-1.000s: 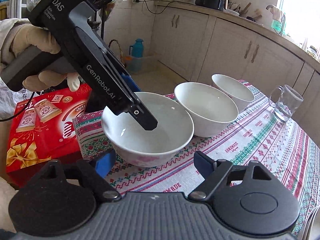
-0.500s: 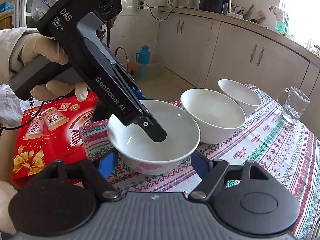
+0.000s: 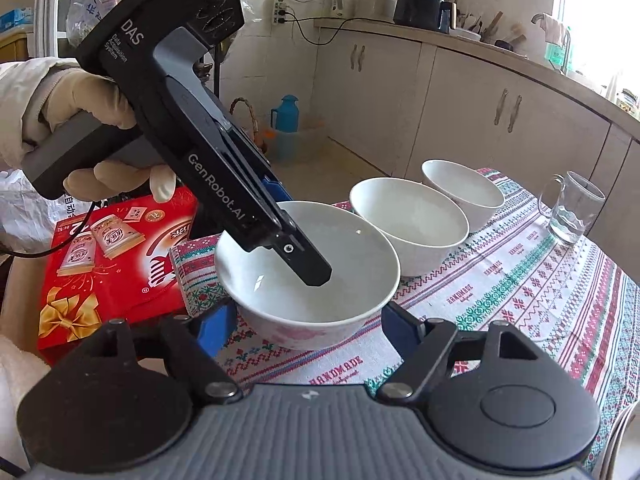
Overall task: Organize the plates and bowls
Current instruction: 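Lift the held bowl and carry it toward another white bowl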
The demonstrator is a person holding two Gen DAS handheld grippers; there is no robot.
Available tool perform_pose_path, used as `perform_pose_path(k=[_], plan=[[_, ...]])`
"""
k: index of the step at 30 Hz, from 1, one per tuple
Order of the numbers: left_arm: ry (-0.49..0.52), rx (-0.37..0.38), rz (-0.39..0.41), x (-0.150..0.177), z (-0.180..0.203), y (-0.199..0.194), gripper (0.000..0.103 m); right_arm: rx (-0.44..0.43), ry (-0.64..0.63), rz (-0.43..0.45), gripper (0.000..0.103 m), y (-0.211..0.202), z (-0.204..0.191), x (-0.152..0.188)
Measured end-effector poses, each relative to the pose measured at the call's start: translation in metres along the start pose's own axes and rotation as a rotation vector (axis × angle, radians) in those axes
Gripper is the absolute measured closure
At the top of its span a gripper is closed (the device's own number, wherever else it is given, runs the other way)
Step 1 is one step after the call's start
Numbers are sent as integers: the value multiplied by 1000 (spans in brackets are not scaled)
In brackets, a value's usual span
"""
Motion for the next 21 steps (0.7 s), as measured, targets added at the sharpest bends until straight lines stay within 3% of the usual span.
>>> perform_pose_path(k=[21], plan=[[176, 48, -31, -67, 84, 46, 55, 112, 168, 2, 20, -42, 57, 67]])
Point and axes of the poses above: each gripper's, at about its wrist camera, not at the fingertips, and y roughly the way its jaws point, z to its right, x to its underside, the point moved 4 cm from there along y, roughly the way its jaws point, and after that the axes turned 15 degrees about -z, right-handed, at the moved point
